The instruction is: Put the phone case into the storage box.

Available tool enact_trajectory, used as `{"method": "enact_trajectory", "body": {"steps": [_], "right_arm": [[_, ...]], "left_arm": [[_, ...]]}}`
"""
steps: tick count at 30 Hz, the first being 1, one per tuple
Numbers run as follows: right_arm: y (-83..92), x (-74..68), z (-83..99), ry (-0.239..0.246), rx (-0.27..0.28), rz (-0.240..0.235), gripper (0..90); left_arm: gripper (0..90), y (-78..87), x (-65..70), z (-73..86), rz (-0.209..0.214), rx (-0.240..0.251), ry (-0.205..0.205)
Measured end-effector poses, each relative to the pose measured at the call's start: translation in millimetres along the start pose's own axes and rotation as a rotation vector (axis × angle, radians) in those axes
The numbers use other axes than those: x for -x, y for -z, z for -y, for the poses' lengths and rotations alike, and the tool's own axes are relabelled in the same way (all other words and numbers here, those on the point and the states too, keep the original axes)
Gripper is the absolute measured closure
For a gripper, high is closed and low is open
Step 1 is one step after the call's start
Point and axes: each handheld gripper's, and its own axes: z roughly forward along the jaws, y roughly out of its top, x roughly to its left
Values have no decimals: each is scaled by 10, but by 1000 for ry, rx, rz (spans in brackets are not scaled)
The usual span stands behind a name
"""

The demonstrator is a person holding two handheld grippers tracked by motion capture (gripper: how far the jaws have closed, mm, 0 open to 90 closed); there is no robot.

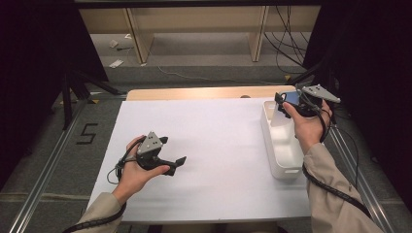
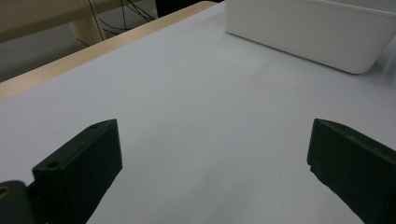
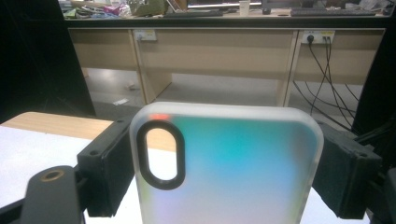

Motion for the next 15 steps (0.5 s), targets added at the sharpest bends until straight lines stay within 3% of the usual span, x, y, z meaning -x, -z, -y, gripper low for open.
{"method": "enact_trajectory", "body": {"steps": [15], "right_arm": [[-68,12,-14,0,-9,7,182]], "left_arm": [[23,0,-2,1,1,0,0]]}}
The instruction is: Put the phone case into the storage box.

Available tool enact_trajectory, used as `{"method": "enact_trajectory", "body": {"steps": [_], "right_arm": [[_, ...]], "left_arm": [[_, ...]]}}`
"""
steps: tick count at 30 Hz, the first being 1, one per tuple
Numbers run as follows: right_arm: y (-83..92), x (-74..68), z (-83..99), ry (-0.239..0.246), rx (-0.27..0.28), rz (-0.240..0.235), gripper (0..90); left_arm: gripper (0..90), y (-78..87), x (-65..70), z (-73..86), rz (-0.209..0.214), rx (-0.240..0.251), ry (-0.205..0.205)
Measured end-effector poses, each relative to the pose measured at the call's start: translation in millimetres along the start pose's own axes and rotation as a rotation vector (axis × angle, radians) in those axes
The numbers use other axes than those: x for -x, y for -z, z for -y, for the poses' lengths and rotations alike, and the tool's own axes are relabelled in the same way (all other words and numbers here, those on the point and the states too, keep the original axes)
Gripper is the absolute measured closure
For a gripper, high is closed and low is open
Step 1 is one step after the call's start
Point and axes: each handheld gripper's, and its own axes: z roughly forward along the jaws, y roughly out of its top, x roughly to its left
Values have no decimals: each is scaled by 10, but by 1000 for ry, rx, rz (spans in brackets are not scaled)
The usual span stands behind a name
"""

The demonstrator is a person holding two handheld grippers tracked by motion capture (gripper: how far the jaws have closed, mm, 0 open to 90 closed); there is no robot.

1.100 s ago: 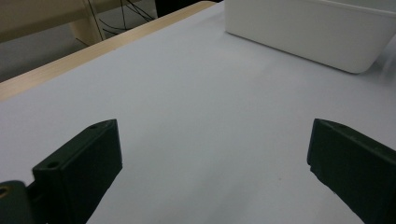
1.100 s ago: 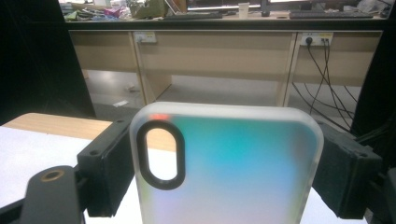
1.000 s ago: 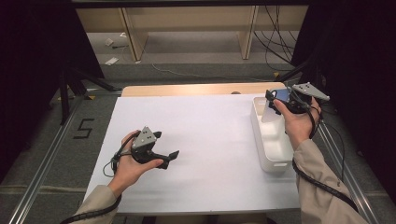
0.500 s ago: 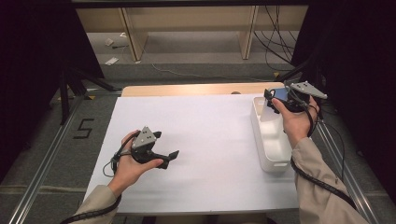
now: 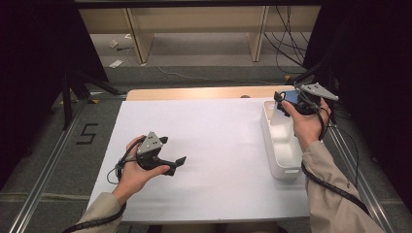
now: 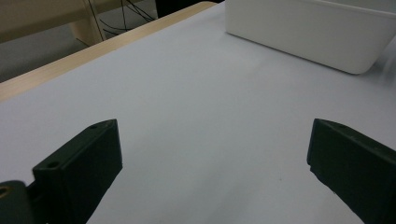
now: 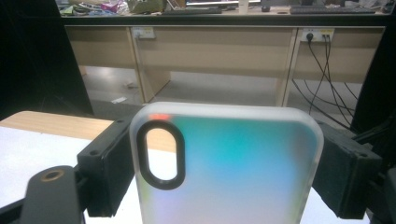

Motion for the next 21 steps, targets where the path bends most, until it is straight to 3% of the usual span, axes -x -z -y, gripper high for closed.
{"method": "enact_trajectory", "body": {"steps": [21], "right_arm": [[-65,22,-20,2,-8,4,182]], "left_arm": [[24,-1,1,1,-1,-1,-1]]}}
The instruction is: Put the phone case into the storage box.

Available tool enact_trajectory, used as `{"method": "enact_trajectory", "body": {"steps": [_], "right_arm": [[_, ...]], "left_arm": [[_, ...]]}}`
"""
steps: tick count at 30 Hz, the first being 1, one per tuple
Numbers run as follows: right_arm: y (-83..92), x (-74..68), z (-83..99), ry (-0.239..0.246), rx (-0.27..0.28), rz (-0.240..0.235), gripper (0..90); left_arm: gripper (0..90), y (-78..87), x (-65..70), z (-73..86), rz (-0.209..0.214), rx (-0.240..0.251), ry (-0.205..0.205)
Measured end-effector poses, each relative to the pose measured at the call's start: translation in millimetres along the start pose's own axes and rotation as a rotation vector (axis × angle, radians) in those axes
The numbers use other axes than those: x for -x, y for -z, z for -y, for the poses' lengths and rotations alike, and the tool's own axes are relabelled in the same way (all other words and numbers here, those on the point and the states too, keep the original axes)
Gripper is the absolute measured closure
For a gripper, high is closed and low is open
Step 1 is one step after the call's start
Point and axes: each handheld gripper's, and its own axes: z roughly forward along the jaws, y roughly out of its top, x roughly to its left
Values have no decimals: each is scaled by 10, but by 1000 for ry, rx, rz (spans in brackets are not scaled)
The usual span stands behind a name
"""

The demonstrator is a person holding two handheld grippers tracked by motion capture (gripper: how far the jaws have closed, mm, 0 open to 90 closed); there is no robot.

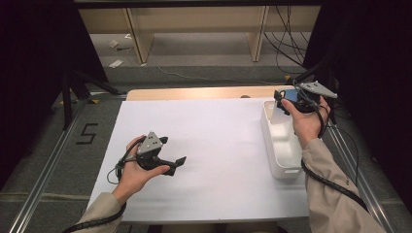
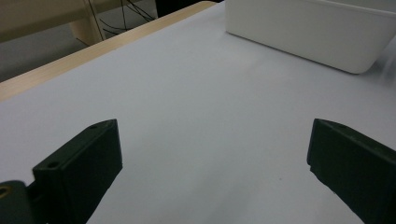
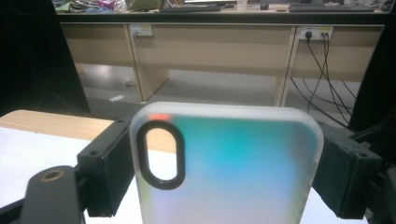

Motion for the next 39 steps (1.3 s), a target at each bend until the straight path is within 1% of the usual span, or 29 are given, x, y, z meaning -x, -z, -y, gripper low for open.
{"method": "enact_trajectory", "body": {"steps": [39], "right_arm": [[-149,2,-26,6,-18,9,182]], "left_arm": [[24,0,-2,1,2,1,2]]}}
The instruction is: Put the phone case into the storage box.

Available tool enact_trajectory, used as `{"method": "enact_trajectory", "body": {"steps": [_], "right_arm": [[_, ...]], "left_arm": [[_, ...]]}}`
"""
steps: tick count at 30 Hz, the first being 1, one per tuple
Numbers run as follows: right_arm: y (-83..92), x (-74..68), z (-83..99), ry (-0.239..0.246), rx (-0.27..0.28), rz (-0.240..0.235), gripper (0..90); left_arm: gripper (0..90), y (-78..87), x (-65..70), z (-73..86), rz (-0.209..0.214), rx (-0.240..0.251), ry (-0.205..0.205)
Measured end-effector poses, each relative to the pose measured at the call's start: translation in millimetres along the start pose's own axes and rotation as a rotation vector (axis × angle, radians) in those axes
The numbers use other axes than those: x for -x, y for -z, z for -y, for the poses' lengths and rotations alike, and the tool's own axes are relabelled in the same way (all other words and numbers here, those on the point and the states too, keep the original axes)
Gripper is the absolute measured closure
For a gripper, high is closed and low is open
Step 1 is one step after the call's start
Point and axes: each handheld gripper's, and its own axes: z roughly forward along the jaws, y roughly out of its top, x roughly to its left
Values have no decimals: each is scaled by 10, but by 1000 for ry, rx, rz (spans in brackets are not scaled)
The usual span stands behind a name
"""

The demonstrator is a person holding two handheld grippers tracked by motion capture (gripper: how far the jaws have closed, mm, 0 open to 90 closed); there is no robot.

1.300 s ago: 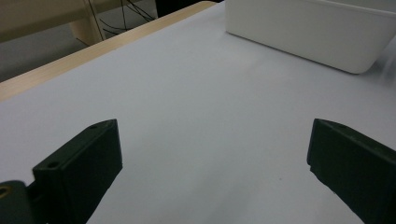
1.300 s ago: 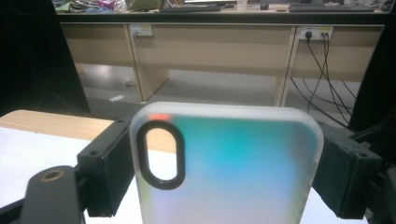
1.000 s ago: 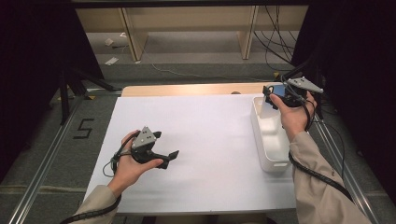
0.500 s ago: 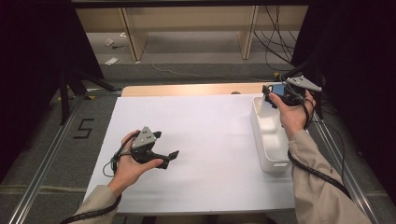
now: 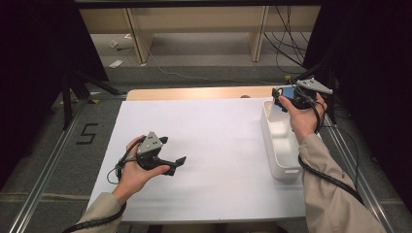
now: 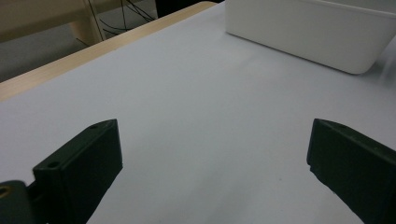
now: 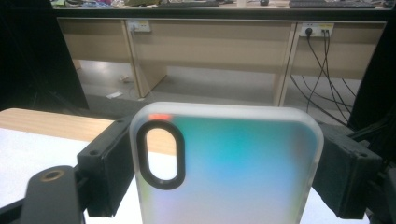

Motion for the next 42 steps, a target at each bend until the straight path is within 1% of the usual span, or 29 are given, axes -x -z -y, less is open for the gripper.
{"method": "enact_trajectory", "body": {"steps": [42], "right_arm": [[-130,43,25,-6,-22,19,182]], "left_arm": [[25,-2,0,2,0,0,0]]}}
